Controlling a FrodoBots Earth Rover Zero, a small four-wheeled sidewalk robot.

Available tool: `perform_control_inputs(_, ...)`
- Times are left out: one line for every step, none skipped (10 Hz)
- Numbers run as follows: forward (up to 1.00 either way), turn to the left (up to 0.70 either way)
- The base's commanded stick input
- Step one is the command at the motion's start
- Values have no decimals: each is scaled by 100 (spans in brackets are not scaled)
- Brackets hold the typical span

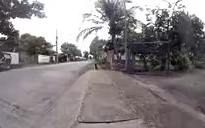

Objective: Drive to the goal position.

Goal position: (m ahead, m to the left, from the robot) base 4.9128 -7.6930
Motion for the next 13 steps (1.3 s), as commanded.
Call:
perform_control_inputs(70, 0)
perform_control_inputs(70, 0)
perform_control_inputs(70, 0)
perform_control_inputs(70, 0)
perform_control_inputs(43, 0)
perform_control_inputs(0, 0)
perform_control_inputs(0, 0)
perform_control_inputs(0, 0)
perform_control_inputs(0, 0)
perform_control_inputs(0, 0)
perform_control_inputs(0, 0)
perform_control_inputs(0, 0)
perform_control_inputs(0, 0)
